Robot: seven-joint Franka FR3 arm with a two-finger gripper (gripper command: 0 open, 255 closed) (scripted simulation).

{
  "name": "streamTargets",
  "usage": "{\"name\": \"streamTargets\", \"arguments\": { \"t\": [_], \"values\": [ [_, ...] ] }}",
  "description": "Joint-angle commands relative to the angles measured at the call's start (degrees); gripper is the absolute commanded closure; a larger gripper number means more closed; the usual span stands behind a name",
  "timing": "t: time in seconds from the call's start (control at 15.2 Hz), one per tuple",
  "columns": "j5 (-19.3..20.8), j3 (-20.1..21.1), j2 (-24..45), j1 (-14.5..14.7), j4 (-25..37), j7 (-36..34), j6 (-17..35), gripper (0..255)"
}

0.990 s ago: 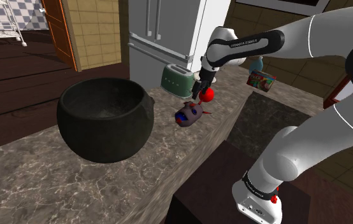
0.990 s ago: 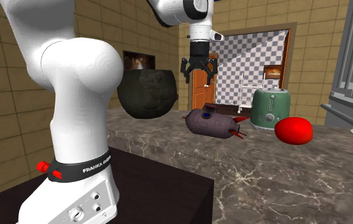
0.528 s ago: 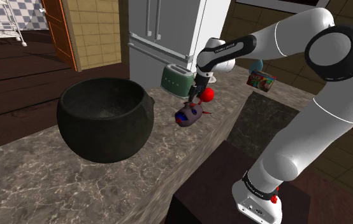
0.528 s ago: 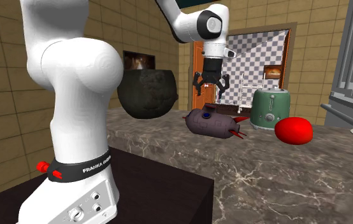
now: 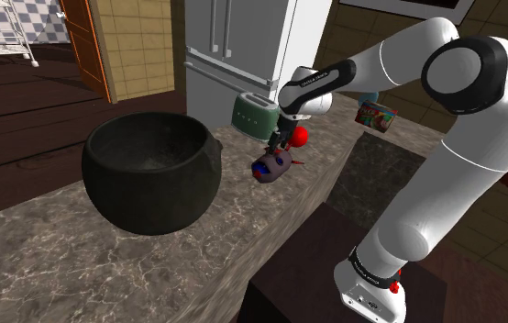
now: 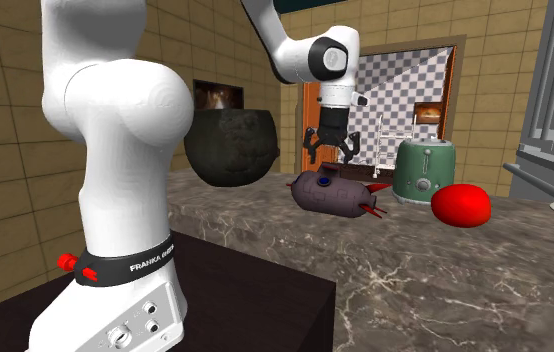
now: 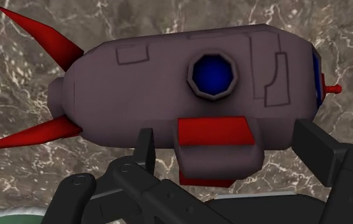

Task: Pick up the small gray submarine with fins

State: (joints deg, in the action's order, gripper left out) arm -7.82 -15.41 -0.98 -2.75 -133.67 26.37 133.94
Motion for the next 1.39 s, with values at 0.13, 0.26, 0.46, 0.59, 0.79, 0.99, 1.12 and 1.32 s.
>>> {"name": "streamTargets", "arguments": {
  "t": [0.13,0.26,0.46,0.59,0.79,0.99,1.12,1.32],
  "values": [
    [-0.1,0.0,0.2,0.0,-0.1,0.1,0.3,255],
    [-0.1,0.0,0.2,0.0,-0.1,0.1,0.3,255],
    [-0.1,0.0,0.2,0.0,-0.1,0.1,0.3,255],
    [-0.1,0.0,0.1,0.0,-0.1,0.1,0.3,255],
    [0.7,0.0,-1.3,0.0,0.8,-0.6,-2.0,255],
    [1.5,0.0,-2.7,-0.1,1.8,-1.3,-4.3,255],
    [1.9,0.1,-3.6,-0.1,2.5,-1.7,-5.8,255],
    [2.4,0.1,-4.8,-0.2,3.7,-2.3,-8.1,255]
  ]
}}
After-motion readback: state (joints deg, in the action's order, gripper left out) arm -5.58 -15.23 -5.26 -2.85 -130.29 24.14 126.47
